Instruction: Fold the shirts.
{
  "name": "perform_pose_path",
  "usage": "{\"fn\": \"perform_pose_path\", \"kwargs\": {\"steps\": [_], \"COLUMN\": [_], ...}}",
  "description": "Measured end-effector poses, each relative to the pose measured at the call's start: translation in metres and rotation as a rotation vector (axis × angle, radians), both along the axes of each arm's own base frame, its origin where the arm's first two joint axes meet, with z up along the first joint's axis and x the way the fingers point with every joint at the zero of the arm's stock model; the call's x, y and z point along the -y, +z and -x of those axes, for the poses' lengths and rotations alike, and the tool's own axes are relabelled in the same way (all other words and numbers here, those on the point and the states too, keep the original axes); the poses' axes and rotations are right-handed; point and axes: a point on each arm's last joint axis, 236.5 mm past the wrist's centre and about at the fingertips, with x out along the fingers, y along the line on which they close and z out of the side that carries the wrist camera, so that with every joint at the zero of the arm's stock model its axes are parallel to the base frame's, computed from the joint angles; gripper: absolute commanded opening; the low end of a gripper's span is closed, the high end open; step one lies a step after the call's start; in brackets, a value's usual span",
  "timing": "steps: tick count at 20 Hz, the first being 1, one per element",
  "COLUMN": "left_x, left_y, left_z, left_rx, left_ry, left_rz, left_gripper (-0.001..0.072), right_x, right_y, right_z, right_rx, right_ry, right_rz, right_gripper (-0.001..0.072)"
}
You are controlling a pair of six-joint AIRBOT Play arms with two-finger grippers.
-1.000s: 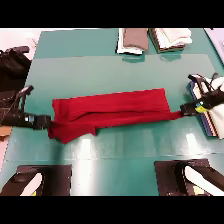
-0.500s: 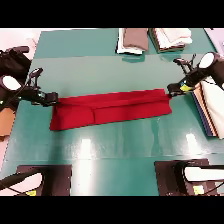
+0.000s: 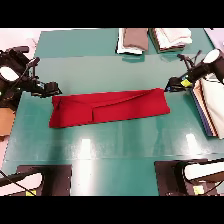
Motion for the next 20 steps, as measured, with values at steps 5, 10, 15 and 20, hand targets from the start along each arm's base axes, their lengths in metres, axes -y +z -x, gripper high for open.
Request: {"fn": "perform_pose_path", "kwargs": {"steps": [5, 10, 15, 20], "left_x": [0.021, 0.087, 0.164, 0.235], "left_y": [0.014, 0.023, 0.011, -0.026], "left_z": [-0.005, -0.007, 0.002, 0.003], "left_rx": [0.023, 0.088, 0.106, 0.076], "left_ry": [-0.002, -0.104, -0.209, -0.314], "left_rz": [0.078, 0.118, 0.142, 0.141], "left_gripper": [0.0033, 0.0032, 0.0032, 0.0032], "right_x": [0.022, -0.01, -0.037, -0.046], "right_y": [-0.037, -0.064, -0.054, 0.031], "right_z": [0.032, 0.036, 0.019, -0.01], "right_rx": [-0.099, -0.133, -0.013, 0.201], "right_ry": [-0.139, -0.161, -0.075, -0.006], "right_rz": [-0.152, -0.296, -0.268, -0.235], "right_gripper": [0.0506, 0.0163, 0.0014, 0.0014]}}
